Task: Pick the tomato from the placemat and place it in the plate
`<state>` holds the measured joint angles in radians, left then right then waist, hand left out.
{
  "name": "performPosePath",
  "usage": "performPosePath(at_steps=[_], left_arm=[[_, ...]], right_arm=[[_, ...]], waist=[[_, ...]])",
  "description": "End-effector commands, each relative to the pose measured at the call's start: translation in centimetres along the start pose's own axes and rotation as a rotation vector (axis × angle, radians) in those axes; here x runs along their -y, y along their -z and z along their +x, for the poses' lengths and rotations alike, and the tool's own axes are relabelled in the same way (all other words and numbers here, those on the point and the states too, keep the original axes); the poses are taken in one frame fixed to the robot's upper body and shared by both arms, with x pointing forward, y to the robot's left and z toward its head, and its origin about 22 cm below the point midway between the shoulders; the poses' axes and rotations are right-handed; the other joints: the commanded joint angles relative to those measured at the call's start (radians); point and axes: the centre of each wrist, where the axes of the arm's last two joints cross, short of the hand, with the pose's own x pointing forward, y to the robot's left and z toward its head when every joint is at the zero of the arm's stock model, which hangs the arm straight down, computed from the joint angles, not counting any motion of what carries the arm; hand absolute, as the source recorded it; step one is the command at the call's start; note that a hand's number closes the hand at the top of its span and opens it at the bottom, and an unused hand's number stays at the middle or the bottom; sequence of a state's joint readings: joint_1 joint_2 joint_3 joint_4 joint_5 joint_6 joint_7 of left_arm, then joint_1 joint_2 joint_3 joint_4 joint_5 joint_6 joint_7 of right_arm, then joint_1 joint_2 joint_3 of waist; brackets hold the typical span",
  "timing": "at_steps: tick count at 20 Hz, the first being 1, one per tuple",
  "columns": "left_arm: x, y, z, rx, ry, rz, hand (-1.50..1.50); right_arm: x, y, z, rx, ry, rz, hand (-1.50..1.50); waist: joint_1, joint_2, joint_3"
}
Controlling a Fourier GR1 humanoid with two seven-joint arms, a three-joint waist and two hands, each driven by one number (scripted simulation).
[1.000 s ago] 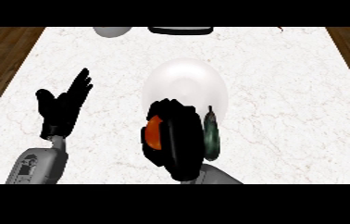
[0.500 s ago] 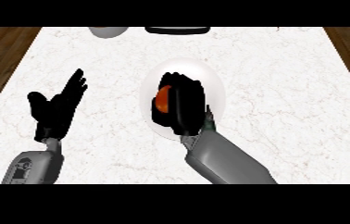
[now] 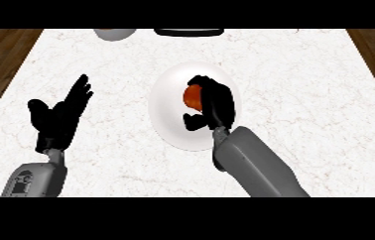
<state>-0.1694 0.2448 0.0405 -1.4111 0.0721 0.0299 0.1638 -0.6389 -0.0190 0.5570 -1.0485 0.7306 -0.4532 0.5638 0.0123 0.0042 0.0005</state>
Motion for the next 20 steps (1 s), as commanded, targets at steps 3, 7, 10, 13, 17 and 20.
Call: performPosePath(at_steps=[3,7,10,13,17,20], left_arm=[[0.1,0.4,-0.7,-0.018,-0.003,0.016,0.00],[-0.9,0.2,-0.1,-0.016,-0.013,0.014,0.00],[-0.5,-0.1,0.6,-0.001,0.009,-0.002,0.00],[0.0,-0.1,-1.2,-0.026,-0.005,0.016,0.00],[-0.9,-1.0,-0.4,-0.006,-0.010,-0.002,0.00],[-1.1,-0.5,-1.9,-0.008,-0.009,0.003,0.00]], right_arm=[[0.1,1.5,-2.1,0.137,0.050,-0.007,-1.50],[1.7,-0.1,-0.3,0.313,0.199,-0.151,-1.50],[2.3,-1.3,1.6,0.414,0.363,-0.148,-1.50],[4.6,-3.0,3.8,0.384,0.530,-0.129,-1.50],[6.1,-2.1,2.4,0.217,0.689,-0.034,-1.50],[5.9,-3.6,0.3,0.202,0.777,0.057,-1.50]], waist=[[-0.006,-0.002,0.000],[-0.013,-0.005,0.000],[-0.002,-0.005,0.001],[-0.014,-0.007,0.000],[-0.007,-0.007,0.000],[-0.019,-0.005,0.000]])
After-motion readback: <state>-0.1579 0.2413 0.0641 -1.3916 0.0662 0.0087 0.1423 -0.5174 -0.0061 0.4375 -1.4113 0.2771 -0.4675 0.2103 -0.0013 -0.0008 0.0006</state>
